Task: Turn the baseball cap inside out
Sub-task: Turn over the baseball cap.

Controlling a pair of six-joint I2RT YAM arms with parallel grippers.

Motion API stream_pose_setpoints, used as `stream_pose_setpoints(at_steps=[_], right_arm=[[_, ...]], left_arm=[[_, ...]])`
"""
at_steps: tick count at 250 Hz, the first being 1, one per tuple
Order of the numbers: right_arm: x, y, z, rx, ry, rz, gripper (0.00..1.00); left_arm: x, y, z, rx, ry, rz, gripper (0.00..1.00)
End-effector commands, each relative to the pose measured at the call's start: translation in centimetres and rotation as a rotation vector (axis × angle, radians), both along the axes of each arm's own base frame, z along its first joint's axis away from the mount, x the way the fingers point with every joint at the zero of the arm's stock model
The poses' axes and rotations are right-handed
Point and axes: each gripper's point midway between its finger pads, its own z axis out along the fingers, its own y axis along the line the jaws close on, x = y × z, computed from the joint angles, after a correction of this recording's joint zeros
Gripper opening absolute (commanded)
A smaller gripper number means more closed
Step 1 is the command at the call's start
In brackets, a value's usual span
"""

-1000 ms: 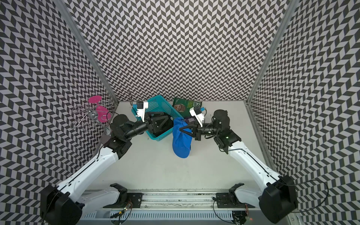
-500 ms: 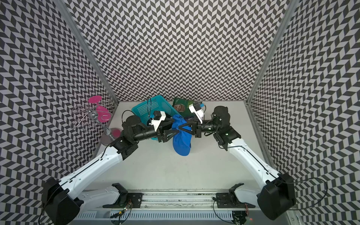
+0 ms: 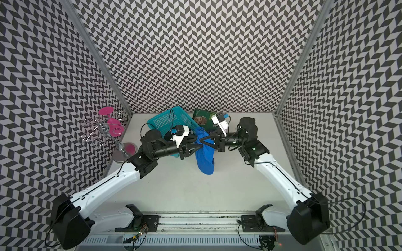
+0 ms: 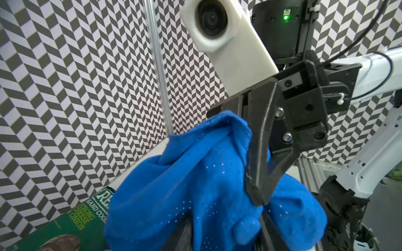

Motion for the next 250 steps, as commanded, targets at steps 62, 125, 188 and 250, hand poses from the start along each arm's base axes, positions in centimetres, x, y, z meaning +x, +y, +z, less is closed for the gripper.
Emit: stream_pose_setpoints(at_steps=[62, 125, 188, 250], right_arm=[[0.5, -1.2, 1.3, 0.019, 0.028, -0.048, 0.63], [1.6, -2.6, 2.0, 0.032, 0.037, -0.149, 0.59], [1.6, -2.5, 1.3, 0.023, 0.048, -0.137, 0.24], [3.9, -4.1, 2.6, 0.042, 0.021, -0.27, 0.04]], left_arm=[[1.1, 0.7, 1.1, -0.033, -0.009, 0.092, 0.09], [1.6, 0.7, 0.4, -0.023, 0.02, 0.115, 0.09], [2.0, 0.7, 0.2, -0.027, 0.042, 0.133, 0.1], [2.0, 2.0, -0.5, -0.007, 0.04, 0.193, 0.1]])
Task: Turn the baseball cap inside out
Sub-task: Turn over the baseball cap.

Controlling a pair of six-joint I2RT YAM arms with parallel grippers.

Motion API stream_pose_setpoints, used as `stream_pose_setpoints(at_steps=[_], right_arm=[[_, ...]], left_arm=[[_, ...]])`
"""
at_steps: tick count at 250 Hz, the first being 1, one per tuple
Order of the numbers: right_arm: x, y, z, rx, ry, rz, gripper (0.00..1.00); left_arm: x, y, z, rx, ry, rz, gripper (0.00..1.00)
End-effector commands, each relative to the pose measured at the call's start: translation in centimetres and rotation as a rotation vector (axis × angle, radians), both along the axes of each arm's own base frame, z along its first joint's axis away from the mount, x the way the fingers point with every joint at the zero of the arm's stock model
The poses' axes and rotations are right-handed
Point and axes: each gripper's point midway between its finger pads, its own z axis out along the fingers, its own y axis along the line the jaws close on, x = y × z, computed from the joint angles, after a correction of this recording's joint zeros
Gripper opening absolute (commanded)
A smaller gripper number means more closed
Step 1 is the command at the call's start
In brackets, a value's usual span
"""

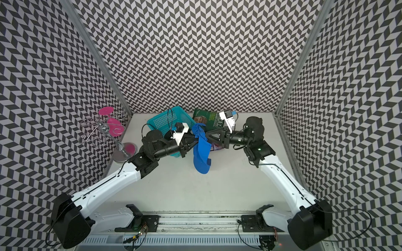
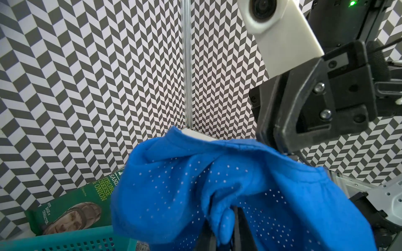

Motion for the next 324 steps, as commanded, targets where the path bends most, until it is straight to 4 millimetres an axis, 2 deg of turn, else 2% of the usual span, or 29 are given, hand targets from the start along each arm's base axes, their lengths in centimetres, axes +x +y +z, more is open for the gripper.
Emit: stream_pose_setpoints(at_steps=[1, 14, 72, 116, 148, 174, 193, 202, 215, 229, 259, 291, 324], right_arm=[[1.2, -1.3, 1.8, 0.024, -0.061, -0.091, 0.03], [1.8, -1.7, 1.6, 0.021, -0.055, -0.12, 0.0], [4.3, -2.6, -1.4, -0.023, 0.011, -0.202, 0.0], [6.9, -3.6, -6.5, -0.136, 0.096, -0.315, 0.0], [7.5, -3.6, -9.5, -0.186, 0.166, -0.312, 0.0], [7.8, -3.6, -10.4, -0.196, 0.2, -0.31, 0.0], [7.9, -3.8, -9.6, -0.185, 0.186, -0.318, 0.0], [7.9, -4.1, -9.0, -0.175, 0.172, -0.326, 0.09], [7.7, -4.8, -7.8, -0.149, 0.149, -0.335, 0.35], [7.4, -5.7, -6.5, -0.112, 0.126, -0.349, 0.56], [6.3, -7.7, -4.4, -0.01, 0.122, -0.399, 0.84], [3.9, -7.7, -2.4, 0.101, 0.134, -0.343, 1.0], [1.6, -6.8, -1.9, 0.152, 0.232, -0.219, 1.0]], left_arm=[[-0.3, 0.9, 0.5, -0.009, -0.019, 0.039, 0.1], [-0.4, 1.2, 0.4, -0.01, -0.018, 0.049, 0.08], [-1.1, 1.9, 0.9, -0.018, -0.018, 0.052, 0.07], [-1.6, 2.8, 1.5, -0.042, -0.028, 0.064, 0.07], [-1.7, 3.3, 1.9, -0.056, -0.031, 0.082, 0.07], [-1.5, 3.5, 2.2, -0.07, -0.028, 0.094, 0.07], [-1.4, 3.5, 2.4, -0.083, -0.02, 0.092, 0.05], [-1.4, 3.4, 2.5, -0.09, -0.016, 0.09, 0.04], [-1.2, 3.3, 2.9, -0.102, -0.004, 0.091, 0.02], [-0.9, 3.2, 3.4, -0.113, 0.011, 0.096, 0.01], [-0.3, 3.2, 4.7, -0.155, 0.048, 0.105, 0.0], [0.7, 3.3, 5.7, -0.213, 0.116, 0.123, 0.0], [1.2, 3.1, 6.7, -0.271, 0.153, 0.122, 0.0]])
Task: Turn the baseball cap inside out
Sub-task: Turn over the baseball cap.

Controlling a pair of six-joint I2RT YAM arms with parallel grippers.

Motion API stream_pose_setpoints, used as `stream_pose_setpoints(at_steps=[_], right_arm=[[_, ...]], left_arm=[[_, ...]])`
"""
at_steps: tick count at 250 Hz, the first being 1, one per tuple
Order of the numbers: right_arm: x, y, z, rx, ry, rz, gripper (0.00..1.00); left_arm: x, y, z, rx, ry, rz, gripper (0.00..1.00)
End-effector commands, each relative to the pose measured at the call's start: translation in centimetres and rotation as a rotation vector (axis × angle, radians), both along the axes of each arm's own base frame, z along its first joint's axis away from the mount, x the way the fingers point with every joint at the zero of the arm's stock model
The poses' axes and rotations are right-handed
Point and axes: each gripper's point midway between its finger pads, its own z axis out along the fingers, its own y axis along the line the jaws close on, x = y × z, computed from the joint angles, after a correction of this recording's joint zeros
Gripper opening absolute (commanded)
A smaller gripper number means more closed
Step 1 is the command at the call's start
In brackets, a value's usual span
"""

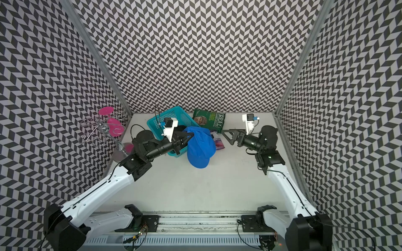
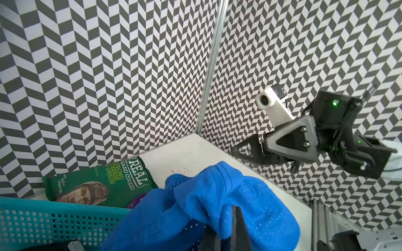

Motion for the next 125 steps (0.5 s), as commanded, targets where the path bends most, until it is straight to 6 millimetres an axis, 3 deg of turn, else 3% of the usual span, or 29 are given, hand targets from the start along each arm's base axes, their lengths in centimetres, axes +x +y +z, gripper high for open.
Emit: stream_pose_setpoints(at_steps=[1, 86, 125], right_arm=[[-2.3, 1.0, 2.3, 0.107, 0.022, 0.128, 1.0], [-5.1, 4.3, 1.2, 0.182, 0.195, 0.252, 1.0], [-6.0, 5.6, 2.0, 0.228, 0.195, 0.314, 1.0]], left_arm=[[0.4, 0.2, 3.3, -0.113, 0.003, 0.011, 0.0], [1.2, -0.1, 4.3, -0.155, 0.002, 0.015, 0.0], [1.2, -0.2, 4.5, -0.185, 0.021, 0.007, 0.0]])
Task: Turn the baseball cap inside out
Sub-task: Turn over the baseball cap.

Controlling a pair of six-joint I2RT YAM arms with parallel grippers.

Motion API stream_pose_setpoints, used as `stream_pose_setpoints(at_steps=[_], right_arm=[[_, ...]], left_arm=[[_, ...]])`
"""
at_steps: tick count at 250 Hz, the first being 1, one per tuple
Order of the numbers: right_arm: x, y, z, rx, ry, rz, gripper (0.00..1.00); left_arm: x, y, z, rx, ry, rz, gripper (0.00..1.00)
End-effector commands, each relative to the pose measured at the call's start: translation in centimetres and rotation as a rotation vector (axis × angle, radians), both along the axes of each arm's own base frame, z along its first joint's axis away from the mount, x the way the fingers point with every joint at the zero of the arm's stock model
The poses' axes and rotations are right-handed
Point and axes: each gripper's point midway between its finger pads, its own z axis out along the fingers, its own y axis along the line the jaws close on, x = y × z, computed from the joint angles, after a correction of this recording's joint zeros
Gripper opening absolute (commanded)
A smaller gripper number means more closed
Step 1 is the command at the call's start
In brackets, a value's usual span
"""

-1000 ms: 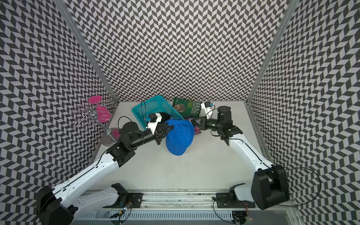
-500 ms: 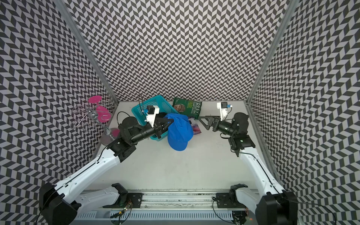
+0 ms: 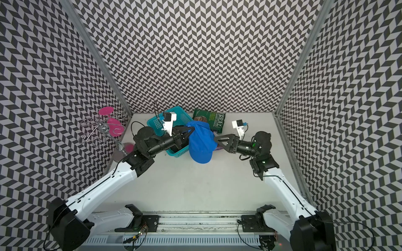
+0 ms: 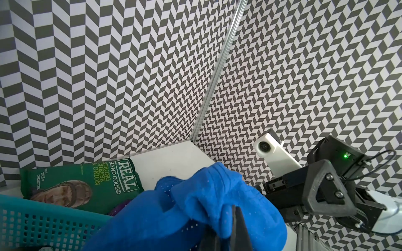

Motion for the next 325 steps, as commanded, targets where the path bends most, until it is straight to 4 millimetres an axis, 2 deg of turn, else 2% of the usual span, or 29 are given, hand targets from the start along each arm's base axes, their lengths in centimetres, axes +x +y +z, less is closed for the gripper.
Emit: stream_pose_setpoints(at_steps=[1, 33, 67, 117, 153, 179, 194, 204, 224, 249, 264, 292, 316, 325], right_arm=[[-1.1, 0.8, 2.2, 0.072, -0.053, 0.047, 1.0], [-0.8, 0.7, 3.6, 0.101, -0.088, 0.029, 0.94], [-0.1, 0.9, 5.0, 0.116, -0.125, 0.019, 0.82], [1.9, 0.6, 4.8, 0.104, -0.119, -0.067, 0.66], [2.6, 0.5, 5.3, 0.132, -0.126, -0.089, 0.48], [3.3, 0.3, 4.8, 0.11, -0.123, -0.125, 0.25], [3.9, 0.3, 3.8, 0.081, -0.106, -0.145, 0.08], [4.3, 0.3, 3.1, 0.057, -0.096, -0.156, 0.0], [5.1, 0.3, 0.3, -0.018, -0.058, -0.178, 0.0], [6.0, 0.3, -4.6, -0.147, 0.002, -0.193, 0.0], [6.0, 0.2, -6.8, -0.189, 0.037, -0.193, 0.0], [5.7, 0.1, -8.7, -0.203, 0.072, -0.194, 0.0], [6.1, -0.5, -9.0, -0.253, 0.06, -0.237, 0.0], [6.2, -0.9, -8.7, -0.274, 0.04, -0.256, 0.08]], left_arm=[[-0.1, 0.3, 3.2, -0.076, -0.056, 0.002, 0.0], [-0.2, 0.1, 3.0, -0.073, -0.052, -0.013, 0.0], [-0.5, 0.2, 2.7, -0.072, -0.043, -0.023, 0.0], [-1.0, 0.5, 2.6, -0.081, -0.033, -0.022, 0.0], [-1.4, 0.8, 1.9, -0.076, -0.011, -0.021, 0.0], [-1.6, 1.1, 1.8, -0.08, -0.003, -0.017, 0.0], [-1.8, 1.2, 1.7, -0.082, 0.002, -0.022, 0.0], [-1.9, 1.3, 1.9, -0.084, 0.0, -0.027, 0.0], [-2.1, 1.5, 2.2, -0.086, -0.001, -0.031, 0.0], [-2.3, 1.8, 2.5, -0.087, -0.005, -0.028, 0.0], [-2.3, 1.9, 2.4, -0.082, -0.003, -0.026, 0.0], [-2.2, 1.8, 1.9, -0.068, 0.008, -0.028, 0.0], [-2.0, 1.7, 1.2, -0.048, 0.017, -0.03, 0.0], [-1.9, 1.6, 0.9, -0.037, 0.022, -0.03, 0.0]])
